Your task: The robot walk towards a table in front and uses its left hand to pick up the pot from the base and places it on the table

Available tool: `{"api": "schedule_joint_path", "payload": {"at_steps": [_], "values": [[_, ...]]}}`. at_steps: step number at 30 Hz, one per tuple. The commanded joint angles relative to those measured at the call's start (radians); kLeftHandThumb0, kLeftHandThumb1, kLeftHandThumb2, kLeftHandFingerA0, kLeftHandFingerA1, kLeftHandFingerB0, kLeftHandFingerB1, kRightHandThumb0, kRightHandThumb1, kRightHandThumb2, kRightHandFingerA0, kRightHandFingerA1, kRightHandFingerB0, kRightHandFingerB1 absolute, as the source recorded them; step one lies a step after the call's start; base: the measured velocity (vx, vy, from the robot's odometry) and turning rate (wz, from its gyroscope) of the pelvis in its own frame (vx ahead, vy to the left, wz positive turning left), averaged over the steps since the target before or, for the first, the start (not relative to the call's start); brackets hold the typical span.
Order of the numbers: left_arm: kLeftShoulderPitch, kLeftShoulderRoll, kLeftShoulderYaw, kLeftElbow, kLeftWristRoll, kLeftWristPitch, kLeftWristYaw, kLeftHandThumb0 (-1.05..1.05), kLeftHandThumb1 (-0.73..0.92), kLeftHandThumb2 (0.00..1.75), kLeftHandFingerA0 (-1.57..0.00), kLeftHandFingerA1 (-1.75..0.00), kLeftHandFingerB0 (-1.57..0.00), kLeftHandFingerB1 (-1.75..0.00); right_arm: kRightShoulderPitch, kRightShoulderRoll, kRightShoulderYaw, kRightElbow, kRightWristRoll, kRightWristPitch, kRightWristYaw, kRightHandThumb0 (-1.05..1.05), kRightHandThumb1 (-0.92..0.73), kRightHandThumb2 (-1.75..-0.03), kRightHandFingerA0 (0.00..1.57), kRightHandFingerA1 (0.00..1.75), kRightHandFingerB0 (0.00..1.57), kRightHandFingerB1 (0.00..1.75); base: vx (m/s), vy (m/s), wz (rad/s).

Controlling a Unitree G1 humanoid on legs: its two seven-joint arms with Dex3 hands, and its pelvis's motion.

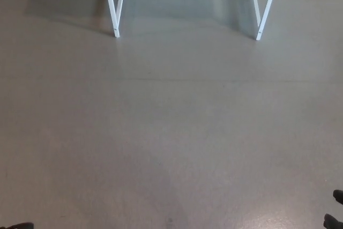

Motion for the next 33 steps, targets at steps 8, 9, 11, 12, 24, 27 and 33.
{"api": "schedule_joint_path", "payload": {"at_steps": [8,9,11,12,24,27,33], "values": [[0.064,0.005,0.01,-0.005,-0.027,-0.045,-0.044,-0.37,0.53,0.57,-0.67,-0.44,-0.58,-0.4,0.075,-0.006,-0.001,0.002,0.017,-0.067,0.027,-0.54,-0.39,-0.78,0.6,0.63,0.44,0.55,0.0,0.0,0.0],[0.069,0.006,0.009,-0.002,-0.025,-0.051,-0.045,-0.38,0.53,0.57,-0.67,-0.44,-0.58,-0.4,0.08,-0.005,-0.001,0.003,0.017,-0.069,0.028,-0.53,-0.39,-0.78,0.61,0.63,0.44,0.55,0.0,0.0,0.0],[0.076,0.006,0.007,0.002,-0.022,-0.06,-0.049,-0.37,0.54,0.57,-0.67,-0.44,-0.57,-0.4,0.088,-0.002,-0.003,0.0,0.022,-0.068,0.029,-0.51,-0.39,-0.77,0.62,0.65,0.44,0.56,0.0,0.0,0.0],[0.078,0.006,0.006,0.002,-0.022,-0.063,-0.05,-0.37,0.54,0.57,-0.67,-0.44,-0.57,-0.4,0.09,-0.001,-0.004,-0.001,0.024,-0.068,0.03,-0.51,-0.39,-0.77,0.62,0.65,0.44,0.56,0.0,0.0,0.0],[0.134,-0.006,0.012,0.008,-0.029,-0.073,-0.063,-0.27,0.54,0.57,-0.55,-0.42,-0.51,-0.38,0.128,-0.012,0.007,0.03,0.02,-0.086,0.053,-0.4,-0.35,-0.69,0.63,0.6,0.43,0.54,0.07,0.051,0.09],[0.138,-0.005,0.008,0.013,-0.021,-0.079,-0.057,-0.27,0.54,0.56,-0.55,-0.42,-0.52,-0.38,0.13,-0.017,0.011,0.043,0.013,-0.092,0.05,-0.41,-0.35,-0.7,0.62,0.6,0.43,0.54,0.15,0.303,-0.2],[0.141,-0.007,0.007,0.037,-0.02,-0.107,-0.064,-0.31,0.52,0.56,-0.56,-0.42,-0.51,-0.37,0.136,-0.024,0.019,0.056,0.005,-0.113,0.051,-0.41,-0.34,-0.7,0.63,0.61,0.43,0.55,0.27,0.352,-0.13]]}}
